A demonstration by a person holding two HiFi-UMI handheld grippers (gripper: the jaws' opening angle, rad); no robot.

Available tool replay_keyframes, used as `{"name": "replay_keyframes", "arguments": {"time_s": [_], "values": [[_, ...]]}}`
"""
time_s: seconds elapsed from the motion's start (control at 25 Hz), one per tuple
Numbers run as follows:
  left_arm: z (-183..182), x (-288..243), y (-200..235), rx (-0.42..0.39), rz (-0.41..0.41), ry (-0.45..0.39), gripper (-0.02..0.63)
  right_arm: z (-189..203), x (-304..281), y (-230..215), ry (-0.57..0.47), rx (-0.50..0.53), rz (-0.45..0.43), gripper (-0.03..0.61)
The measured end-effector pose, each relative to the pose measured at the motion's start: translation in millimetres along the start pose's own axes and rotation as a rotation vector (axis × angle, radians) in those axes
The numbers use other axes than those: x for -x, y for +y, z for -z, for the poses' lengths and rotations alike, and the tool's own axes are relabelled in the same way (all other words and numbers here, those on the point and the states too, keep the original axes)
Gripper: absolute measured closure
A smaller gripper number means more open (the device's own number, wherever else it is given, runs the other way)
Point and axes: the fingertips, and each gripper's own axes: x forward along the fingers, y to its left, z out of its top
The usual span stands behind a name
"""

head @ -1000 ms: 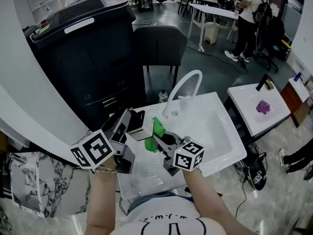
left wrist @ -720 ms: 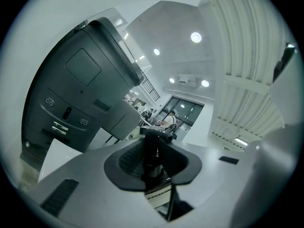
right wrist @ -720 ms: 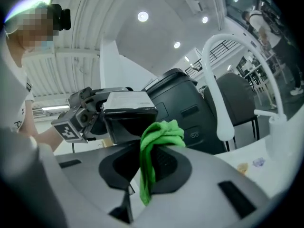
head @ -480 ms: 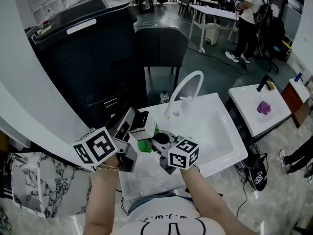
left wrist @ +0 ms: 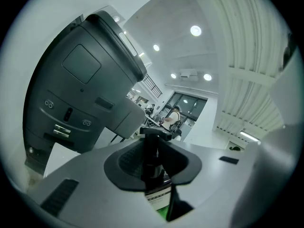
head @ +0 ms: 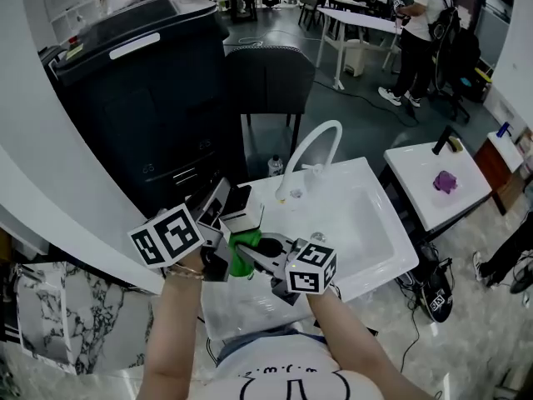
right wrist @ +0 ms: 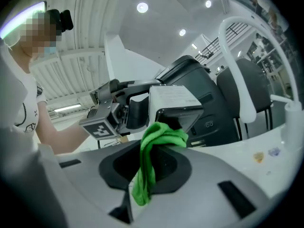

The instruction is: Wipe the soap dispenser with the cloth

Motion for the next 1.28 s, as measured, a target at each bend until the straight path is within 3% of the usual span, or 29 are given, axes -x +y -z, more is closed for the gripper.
{"name": "replay_keyframes", "arguments": {"time_s": [0.16,0.28,0.4,0.56,0.84,1.16,1.28], "values": [[1,0,-4,0.002,0.029,0.005,0.517,6,6,-10,0.011,-0.03,0.042,0.528],[1,4,-13,-0.046,0.098,0.016,0.517,12,19,-38,0.037,-0.051,0.184,0.528],[5,9,-21,-0.1,0.17,0.027,0.517,0,31,-53,-0.042,-0.089,0.242,0.528],[10,11,-23,-0.058,0.22,0.029,0.517,-21,38,-53,-0.175,-0.154,0.205,0.528],[8,9,-9,-0.045,0.164,0.008,0.52,-20,37,-41,-0.168,-0.115,0.152,0.528],[7,1,8,-0.025,0.08,-0.007,0.522,-11,29,3,-0.091,-0.066,-0.074,0.529],[8,0,7,-0.053,0.079,-0.007,0.522,-9,28,7,-0.062,-0.047,-0.096,0.529]]}}
